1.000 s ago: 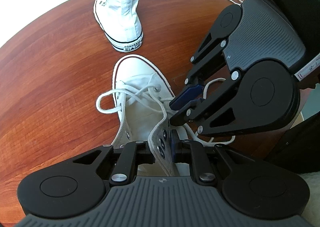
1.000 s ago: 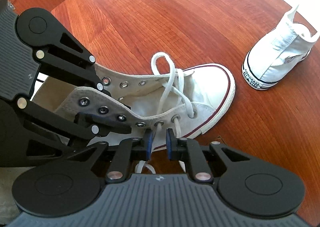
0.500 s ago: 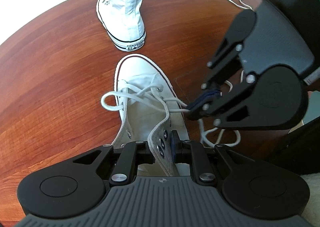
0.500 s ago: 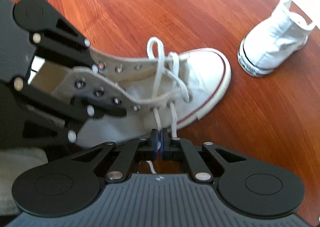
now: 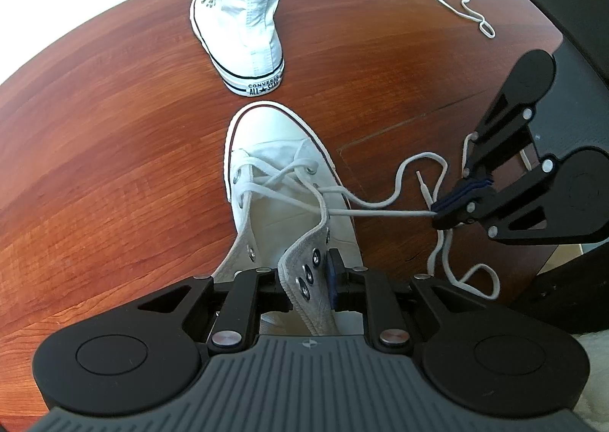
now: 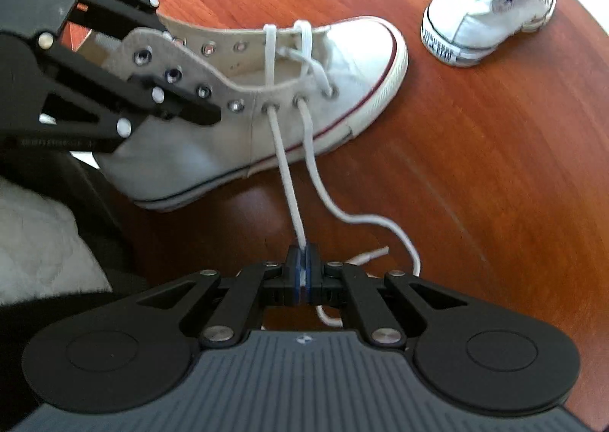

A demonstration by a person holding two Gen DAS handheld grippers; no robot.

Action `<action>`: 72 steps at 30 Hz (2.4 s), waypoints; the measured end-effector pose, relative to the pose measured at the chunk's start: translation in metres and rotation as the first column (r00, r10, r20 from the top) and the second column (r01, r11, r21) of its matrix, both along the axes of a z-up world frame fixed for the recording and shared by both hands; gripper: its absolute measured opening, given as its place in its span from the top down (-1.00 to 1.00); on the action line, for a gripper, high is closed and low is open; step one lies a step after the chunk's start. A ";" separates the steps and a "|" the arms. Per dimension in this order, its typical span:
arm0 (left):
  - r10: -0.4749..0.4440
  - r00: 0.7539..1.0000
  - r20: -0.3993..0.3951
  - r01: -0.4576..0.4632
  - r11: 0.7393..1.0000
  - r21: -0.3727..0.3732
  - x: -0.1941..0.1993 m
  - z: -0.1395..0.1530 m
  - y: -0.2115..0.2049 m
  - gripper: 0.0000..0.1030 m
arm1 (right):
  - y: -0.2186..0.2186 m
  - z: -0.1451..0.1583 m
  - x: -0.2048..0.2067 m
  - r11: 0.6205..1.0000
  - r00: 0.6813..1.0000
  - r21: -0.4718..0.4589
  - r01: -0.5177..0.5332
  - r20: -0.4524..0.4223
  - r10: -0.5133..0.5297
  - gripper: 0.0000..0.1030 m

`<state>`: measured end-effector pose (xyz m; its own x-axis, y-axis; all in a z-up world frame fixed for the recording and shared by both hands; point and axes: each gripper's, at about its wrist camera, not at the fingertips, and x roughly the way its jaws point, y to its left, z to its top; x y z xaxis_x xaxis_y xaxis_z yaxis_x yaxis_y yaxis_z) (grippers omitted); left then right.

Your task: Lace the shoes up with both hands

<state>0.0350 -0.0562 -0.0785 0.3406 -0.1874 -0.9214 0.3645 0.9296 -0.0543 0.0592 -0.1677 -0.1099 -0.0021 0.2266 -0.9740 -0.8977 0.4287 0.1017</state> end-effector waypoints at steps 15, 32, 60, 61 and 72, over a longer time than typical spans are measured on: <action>0.022 1.000 0.008 -0.022 1.000 0.009 -0.002 0.001 0.005 0.53 | -0.009 0.004 -0.002 0.998 1.000 0.060 0.002 0.014 -0.002 0.92; 0.003 0.997 0.083 -0.004 1.000 0.006 -0.004 0.034 0.020 0.44 | 0.011 0.032 -0.004 0.988 0.997 0.152 -0.012 0.071 0.001 0.35; -0.224 0.972 0.068 0.217 0.972 0.091 0.040 0.020 0.049 0.50 | 0.027 0.026 0.017 0.968 0.983 0.202 0.152 0.076 -0.170 0.57; -0.231 0.971 0.067 0.225 0.970 0.091 0.041 0.018 0.048 0.54 | 0.027 0.025 0.018 0.967 0.982 0.202 0.157 0.073 -0.175 0.58; -0.392 0.920 0.028 0.388 0.917 0.092 0.046 -0.004 0.026 0.74 | 0.036 0.013 0.020 0.958 0.975 0.202 0.205 0.046 -0.218 0.60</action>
<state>0.0813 -0.0300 -0.0828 0.2974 -0.2377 -0.9247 0.6992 0.7138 0.0414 0.0790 -0.1318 -0.0968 0.1307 0.4001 -0.9071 -0.7962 0.5875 0.1444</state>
